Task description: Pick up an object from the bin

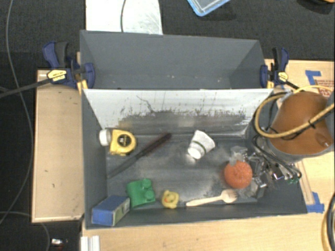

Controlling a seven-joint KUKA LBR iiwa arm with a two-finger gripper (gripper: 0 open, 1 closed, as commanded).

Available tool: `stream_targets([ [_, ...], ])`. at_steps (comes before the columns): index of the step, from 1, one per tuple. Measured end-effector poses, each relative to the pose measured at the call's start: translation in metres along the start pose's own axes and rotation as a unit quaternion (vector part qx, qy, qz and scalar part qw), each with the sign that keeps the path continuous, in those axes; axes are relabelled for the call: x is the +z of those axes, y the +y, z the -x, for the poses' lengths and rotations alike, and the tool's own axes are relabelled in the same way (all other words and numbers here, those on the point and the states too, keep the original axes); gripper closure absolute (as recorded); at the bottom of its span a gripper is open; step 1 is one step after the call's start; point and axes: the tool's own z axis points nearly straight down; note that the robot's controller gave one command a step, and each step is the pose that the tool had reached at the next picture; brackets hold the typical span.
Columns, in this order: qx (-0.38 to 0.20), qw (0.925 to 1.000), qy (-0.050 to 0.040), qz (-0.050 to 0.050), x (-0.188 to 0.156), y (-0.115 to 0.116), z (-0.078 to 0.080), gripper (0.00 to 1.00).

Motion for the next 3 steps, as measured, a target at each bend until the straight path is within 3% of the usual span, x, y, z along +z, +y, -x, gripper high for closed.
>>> stream_targets([
  [1, 0.026, 0.9997, -0.003, 0.001, 0.046, -0.028, -0.004, 1.0],
  [2, 0.025, 0.9997, -0.003, 0.0, 0.046, -0.028, -0.004, 1.0],
  [3, 0.01, 1.0, -0.002, 0.001, -0.034, -0.037, 0.004, 1.0],
])
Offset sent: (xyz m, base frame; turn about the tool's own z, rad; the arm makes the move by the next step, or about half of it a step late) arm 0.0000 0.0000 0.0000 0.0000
